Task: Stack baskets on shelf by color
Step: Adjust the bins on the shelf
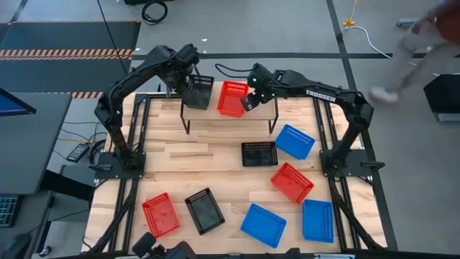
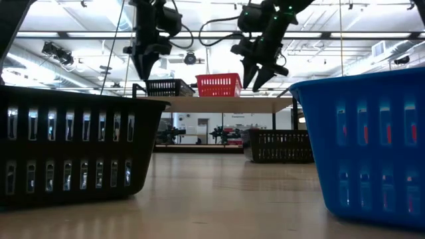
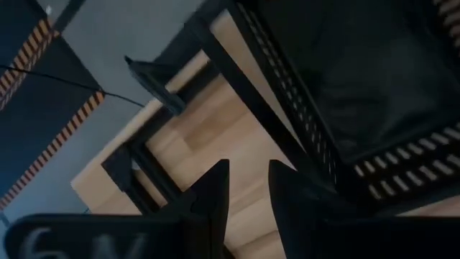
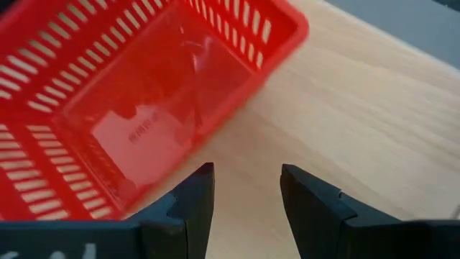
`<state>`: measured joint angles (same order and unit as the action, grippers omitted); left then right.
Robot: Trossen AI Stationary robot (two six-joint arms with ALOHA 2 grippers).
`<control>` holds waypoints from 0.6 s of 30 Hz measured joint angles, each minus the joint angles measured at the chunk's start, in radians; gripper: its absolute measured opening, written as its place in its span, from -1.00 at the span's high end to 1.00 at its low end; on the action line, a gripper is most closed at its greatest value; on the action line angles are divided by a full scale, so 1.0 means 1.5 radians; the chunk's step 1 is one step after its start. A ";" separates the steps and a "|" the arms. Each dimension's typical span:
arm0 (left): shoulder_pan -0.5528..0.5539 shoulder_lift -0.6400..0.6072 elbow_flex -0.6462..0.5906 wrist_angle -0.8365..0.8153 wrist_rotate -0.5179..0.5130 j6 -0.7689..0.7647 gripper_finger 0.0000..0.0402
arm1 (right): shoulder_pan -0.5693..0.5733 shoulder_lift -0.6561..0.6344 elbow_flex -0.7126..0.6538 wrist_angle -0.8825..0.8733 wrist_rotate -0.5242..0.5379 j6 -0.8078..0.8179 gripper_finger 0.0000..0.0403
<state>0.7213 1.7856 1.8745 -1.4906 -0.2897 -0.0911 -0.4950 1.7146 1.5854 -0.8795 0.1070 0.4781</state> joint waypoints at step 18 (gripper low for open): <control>-0.058 -0.001 -0.011 0.023 0.047 -0.054 0.48 | -0.050 -0.001 0.013 0.041 -0.024 -0.033 0.18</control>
<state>0.6344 1.7844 1.8584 -1.4558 -0.2188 -0.1718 -0.5705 1.7130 1.6051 -0.8181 0.0708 0.4288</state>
